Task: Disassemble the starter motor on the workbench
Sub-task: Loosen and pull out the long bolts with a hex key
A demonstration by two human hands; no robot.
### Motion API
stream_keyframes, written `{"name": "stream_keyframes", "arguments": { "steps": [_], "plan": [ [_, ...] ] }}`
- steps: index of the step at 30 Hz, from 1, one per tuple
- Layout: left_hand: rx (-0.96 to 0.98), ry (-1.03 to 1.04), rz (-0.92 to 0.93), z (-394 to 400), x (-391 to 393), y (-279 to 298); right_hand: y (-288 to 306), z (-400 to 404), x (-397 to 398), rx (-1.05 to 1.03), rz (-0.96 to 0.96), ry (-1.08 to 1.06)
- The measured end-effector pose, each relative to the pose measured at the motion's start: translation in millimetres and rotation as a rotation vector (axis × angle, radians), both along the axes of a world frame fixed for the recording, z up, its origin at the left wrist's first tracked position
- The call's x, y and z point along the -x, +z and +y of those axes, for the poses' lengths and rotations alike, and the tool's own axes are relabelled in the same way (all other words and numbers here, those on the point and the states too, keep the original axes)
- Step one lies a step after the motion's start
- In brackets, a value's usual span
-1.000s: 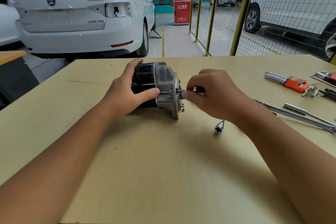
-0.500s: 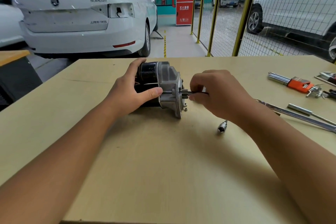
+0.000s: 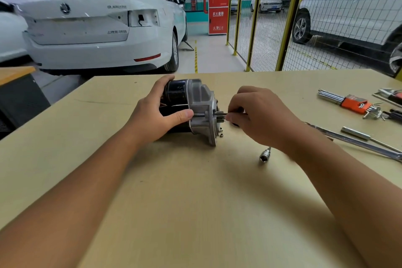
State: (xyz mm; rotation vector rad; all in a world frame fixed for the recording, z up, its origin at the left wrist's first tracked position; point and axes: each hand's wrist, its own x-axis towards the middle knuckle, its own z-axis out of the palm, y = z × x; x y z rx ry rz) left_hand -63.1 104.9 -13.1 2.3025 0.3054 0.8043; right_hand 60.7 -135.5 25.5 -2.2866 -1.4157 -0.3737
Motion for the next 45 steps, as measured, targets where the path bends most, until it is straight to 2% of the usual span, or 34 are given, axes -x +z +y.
{"name": "stream_keyframes", "arguments": {
  "steps": [8,16,24,45],
  "plan": [
    [0.101,-0.108,-0.041,-1,0,4,7,-5,1,0.029,-0.024,0.027],
    [0.022,-0.078,-0.066,-12,-2,0,10,-12,-4,0.032,0.071,0.176],
    [-0.033,-0.01,-0.038,-17,-1,1,10,-11,-7,0.054,0.036,0.157],
    [-0.019,-0.028,-0.011,-14,-1,1,15,-12,0,0.069,0.008,0.067]
  ]
}}
